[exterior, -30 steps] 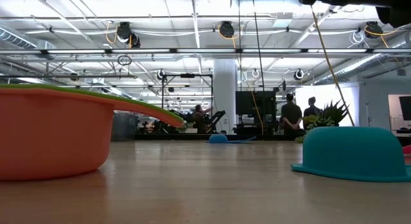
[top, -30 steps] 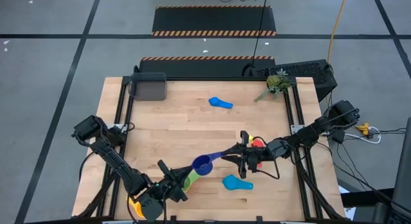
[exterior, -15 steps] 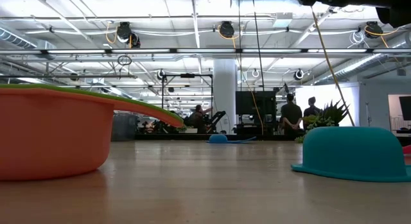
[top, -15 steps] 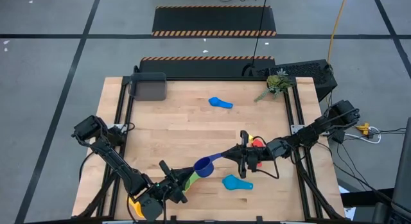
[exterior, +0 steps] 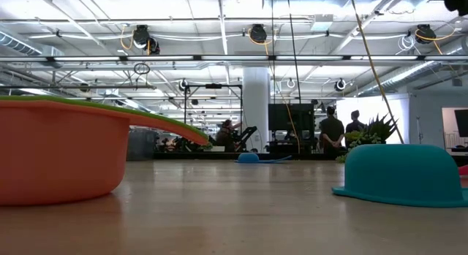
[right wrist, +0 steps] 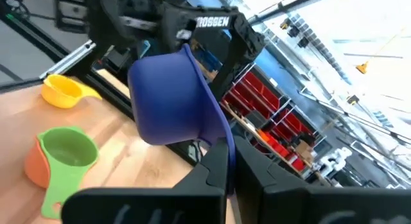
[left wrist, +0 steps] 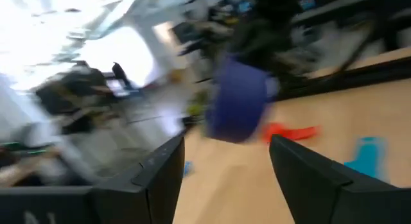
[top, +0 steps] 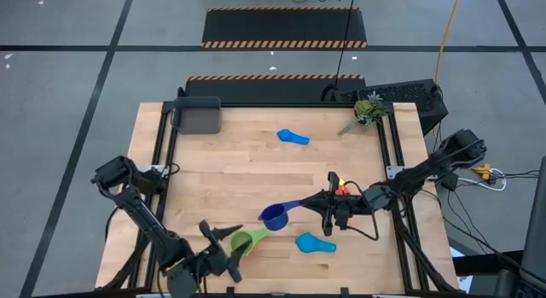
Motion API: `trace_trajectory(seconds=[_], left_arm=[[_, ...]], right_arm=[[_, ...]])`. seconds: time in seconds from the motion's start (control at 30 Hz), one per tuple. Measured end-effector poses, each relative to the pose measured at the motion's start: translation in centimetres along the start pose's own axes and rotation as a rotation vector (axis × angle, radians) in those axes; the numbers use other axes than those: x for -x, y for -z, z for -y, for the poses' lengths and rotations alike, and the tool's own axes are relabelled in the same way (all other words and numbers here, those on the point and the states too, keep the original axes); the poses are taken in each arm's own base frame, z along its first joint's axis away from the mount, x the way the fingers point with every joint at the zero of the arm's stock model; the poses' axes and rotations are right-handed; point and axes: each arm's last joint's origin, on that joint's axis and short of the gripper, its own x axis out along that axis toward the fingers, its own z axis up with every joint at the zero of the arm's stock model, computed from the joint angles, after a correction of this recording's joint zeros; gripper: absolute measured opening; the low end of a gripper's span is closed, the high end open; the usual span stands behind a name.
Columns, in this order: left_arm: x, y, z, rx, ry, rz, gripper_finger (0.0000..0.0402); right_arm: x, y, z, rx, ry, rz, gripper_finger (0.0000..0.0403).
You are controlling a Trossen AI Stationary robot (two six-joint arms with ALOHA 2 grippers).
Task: Nest measuring cups in basket
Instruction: Stack the purple measuring cup on top of the green measuring cup
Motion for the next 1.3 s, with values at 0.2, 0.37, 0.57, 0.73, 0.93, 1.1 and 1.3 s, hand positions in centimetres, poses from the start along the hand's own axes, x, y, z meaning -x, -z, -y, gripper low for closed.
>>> trace_trajectory(seconds=[0.2, 0.37, 0.57, 0.73, 0.93, 1.1, 1.3], left_arm=[[1.5, 0.8, 1.1, 0.14, 0.319, -0.001, 0.02], [1.2, 2.4, 1.7, 0.255, 0.56, -0.16, 0.0145], [-0.3, 4.1, 2.6, 0.364, 0.678, -0.337, 0.0093], [-1.3, 6.2, 3.9, 0.382, 0.735, -0.463, 0.0057], [-2.0, 8.0, 4.6, 0.397, 0.731, -0.573, 0.0016], [-2.1, 8.5, 4.6, 0.38, 0.71, -0.599, 0.0008], [-3.1, 9.1, 4.0, 0.377, 0.617, -0.627, 0.0017]], right_arm=[[1.0, -0.9, 0.4, 0.008, 0.039, -0.044, 0.0], [1.3, -1.3, 0.3, 0.02, 0.034, -0.033, 0.0], [1.3, -1.3, 0.4, 0.021, 0.038, -0.032, 0.0], [1.3, -1.3, 0.4, 0.019, 0.036, -0.031, 0.0], [1.3, -1.2, 0.3, 0.026, 0.026, -0.039, 0.0], [1.3, -1.2, 0.3, 0.027, 0.022, -0.039, 0.0], [1.3, -1.2, 0.3, 0.027, 0.022, -0.039, 0.0]])
